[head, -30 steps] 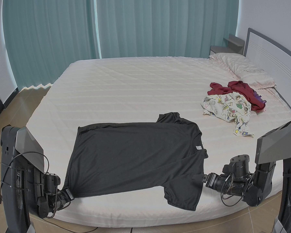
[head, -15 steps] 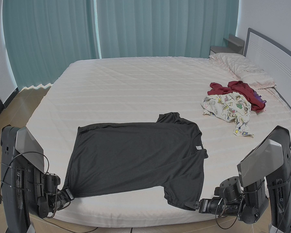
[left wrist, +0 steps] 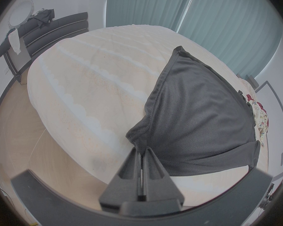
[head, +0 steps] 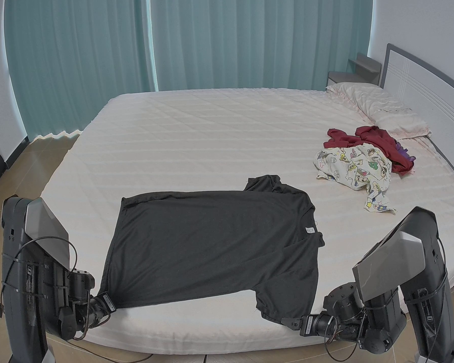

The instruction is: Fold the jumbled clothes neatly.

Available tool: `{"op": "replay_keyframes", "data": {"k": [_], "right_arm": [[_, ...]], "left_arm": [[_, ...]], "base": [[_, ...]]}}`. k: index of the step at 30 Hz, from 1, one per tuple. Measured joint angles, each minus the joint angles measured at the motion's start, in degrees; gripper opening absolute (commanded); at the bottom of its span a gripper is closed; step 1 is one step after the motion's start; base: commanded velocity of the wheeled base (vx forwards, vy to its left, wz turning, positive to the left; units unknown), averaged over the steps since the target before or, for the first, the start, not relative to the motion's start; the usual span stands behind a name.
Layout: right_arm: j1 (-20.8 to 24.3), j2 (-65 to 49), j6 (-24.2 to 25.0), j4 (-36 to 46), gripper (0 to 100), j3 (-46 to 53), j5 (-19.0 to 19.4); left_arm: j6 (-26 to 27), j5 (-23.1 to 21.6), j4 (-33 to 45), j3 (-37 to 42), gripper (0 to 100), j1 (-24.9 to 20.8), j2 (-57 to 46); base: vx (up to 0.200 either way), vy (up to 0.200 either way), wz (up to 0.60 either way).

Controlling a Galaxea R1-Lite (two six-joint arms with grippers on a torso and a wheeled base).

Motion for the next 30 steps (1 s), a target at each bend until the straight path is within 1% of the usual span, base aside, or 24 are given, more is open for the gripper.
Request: {"op": "replay_keyframes", "data": {"k": [5,6,12,19,21,26,30], "right_arm": [[0.09,0.48,0.0,0.07,100,-2.01,-0.11],[0.06,0.52,0.0,0.05,0,-2.23,-0.13],[-0.1,0.68,0.2,-0.02,0,-2.34,-0.2],[-1.38,-1.02,0.39,-0.02,0,1.82,0.61],[-2.41,-2.1,0.33,-0.02,0,3.75,1.4],[-5.81,-5.84,0.17,0.0,0,8.46,5.02],[-8.73,-8.92,-0.16,0.05,0,9.35,5.79]], "left_arm": [[0.02,0.0,0.0,-0.06,0,0.02,0.07],[0.02,-0.02,0.0,-0.06,0,0.05,0.07],[0.02,0.0,0.0,-0.06,0,0.02,0.1],[0.02,0.0,0.0,-0.11,0,0.05,0.11],[0.02,0.0,0.02,-0.11,0,0.05,0.11],[0.02,0.01,0.0,-0.09,0,0.05,0.11],[0.11,0.33,0.0,0.11,0,0.05,-0.06]], "base": [[0.0,0.0,0.0],[0.0,0.0,0.0],[0.0,0.0,0.0],[0.0,0.0,0.0],[0.0,0.0,0.0],[0.0,0.0,0.0],[0.0,0.0,0.0]]}}
